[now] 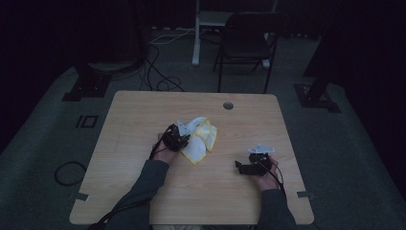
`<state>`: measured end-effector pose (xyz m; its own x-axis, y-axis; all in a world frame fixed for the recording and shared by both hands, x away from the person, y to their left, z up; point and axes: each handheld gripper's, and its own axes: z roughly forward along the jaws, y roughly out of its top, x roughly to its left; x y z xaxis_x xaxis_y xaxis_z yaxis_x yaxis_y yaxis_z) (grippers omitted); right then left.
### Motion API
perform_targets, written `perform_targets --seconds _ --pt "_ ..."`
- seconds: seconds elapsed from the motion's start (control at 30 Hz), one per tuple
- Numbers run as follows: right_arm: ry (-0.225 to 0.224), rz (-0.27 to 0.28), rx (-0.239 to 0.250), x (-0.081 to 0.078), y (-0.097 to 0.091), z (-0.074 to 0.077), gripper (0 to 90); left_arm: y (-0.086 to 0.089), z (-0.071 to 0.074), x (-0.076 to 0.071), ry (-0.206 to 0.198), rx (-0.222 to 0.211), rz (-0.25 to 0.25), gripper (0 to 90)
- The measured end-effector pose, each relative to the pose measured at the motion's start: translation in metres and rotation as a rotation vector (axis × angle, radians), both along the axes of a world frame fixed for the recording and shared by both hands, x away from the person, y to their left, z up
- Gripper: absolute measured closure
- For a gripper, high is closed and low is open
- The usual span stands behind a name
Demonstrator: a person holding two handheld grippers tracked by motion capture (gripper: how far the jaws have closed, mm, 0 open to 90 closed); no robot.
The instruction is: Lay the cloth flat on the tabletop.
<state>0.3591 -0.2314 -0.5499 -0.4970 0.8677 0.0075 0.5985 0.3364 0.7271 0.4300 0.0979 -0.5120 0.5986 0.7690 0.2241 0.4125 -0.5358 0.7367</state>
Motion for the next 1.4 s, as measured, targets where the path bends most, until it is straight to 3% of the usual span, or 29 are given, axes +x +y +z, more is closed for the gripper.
perform_targets --seconds 0.1,0.3,0.43,0.57,0.83,0.93,1.17,1.2,1.33,1.4 --pt "-0.001 0.001 0.0 0.0 0.0 0.0 14.4 0.007 0.007 0.003 0.008 -0.036 0.007 83.9" --pt "0.0 0.001 0.0 0.0 0.0 0.0 14.4 0.022 0.023 0.007 0.021 -0.163 0.043 86.0" --pt "0.0 0.001 0.0 0.0 0.0 0.0 14.4 0.034 0.026 0.011 0.035 -0.205 0.082 86.2" --pt "-0.001 0.002 0.0 0.0 0.0 0.0 14.4 0.05 0.019 0.017 0.074 -0.213 0.141 86.1" --pt "-0.001 0.002 -0.001 0.0 0.0 0.0 14.4 0.073 -0.009 0.025 0.158 -0.183 0.223 83.2" --pt "-0.001 0.003 -0.001 0.0 0.0 0.0 14.4 0.08 -0.015 0.024 0.167 -0.184 0.257 78.3" --pt "-0.001 0.002 -0.001 0.0 0.0 0.0 14.4 0.079 -0.006 0.01 0.114 -0.204 0.213 73.3" --pt "0.0 0.002 -0.001 0.0 0.0 0.0 14.4 0.074 -0.001 0.004 0.095 -0.198 0.178 73.3" --pt "-0.001 0.002 0.0 0.0 0.0 0.0 14.4 0.06 0.0 -0.002 0.074 -0.182 0.122 71.0" --pt "-0.001 0.002 0.0 0.0 0.0 0.0 14.4 0.054 -0.001 -0.003 0.078 -0.177 0.096 70.6"
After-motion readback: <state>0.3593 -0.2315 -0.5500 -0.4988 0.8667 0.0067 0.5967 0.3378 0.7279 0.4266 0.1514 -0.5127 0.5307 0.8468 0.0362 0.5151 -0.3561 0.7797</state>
